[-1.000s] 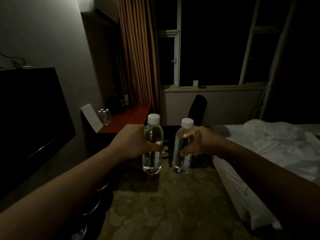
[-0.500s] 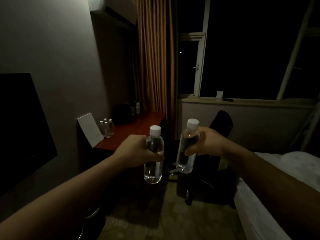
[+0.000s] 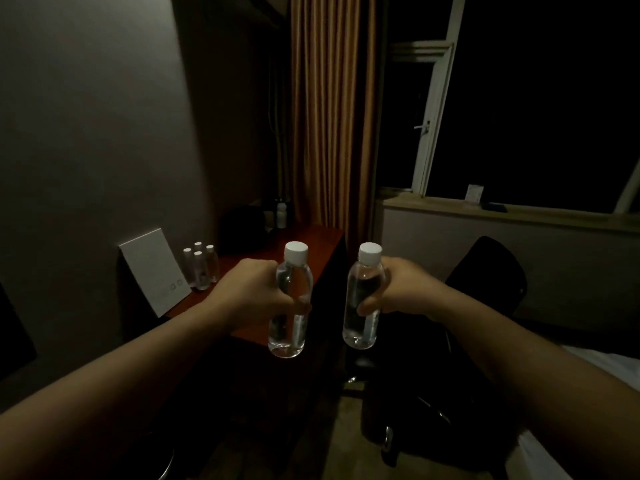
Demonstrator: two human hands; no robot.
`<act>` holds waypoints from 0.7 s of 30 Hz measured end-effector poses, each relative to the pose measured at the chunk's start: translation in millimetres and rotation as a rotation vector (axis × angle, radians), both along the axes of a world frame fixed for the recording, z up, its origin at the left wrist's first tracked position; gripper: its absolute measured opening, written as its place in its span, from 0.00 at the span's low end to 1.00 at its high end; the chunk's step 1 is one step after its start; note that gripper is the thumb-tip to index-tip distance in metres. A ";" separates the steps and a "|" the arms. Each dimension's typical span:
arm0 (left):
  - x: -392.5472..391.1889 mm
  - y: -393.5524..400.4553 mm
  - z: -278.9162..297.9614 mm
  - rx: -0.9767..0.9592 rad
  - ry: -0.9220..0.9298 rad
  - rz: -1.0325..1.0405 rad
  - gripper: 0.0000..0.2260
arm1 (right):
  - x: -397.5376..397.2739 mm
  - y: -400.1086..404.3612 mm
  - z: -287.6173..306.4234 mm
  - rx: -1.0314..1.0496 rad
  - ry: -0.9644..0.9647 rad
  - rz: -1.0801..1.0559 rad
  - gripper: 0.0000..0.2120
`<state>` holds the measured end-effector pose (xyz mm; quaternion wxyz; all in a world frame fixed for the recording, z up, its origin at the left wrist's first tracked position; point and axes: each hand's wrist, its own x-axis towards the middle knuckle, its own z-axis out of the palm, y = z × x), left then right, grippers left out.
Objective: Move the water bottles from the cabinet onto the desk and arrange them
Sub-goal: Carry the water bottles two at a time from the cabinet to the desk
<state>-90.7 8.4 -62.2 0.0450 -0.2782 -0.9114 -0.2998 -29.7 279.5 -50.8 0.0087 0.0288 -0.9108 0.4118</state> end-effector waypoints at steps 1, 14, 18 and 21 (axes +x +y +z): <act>-25.5 2.8 1.4 0.007 0.005 0.002 0.21 | -22.2 1.5 3.6 0.017 0.012 -0.001 0.25; -286.9 46.3 4.8 -0.089 0.051 0.094 0.15 | -275.8 43.4 19.1 0.009 -0.019 0.085 0.24; -346.7 62.5 -11.9 -0.058 0.013 0.168 0.14 | -359.5 62.3 6.5 0.004 -0.040 0.165 0.25; -395.2 77.0 -23.0 -0.083 -0.022 0.248 0.15 | -426.6 75.1 -3.3 0.030 -0.024 0.222 0.24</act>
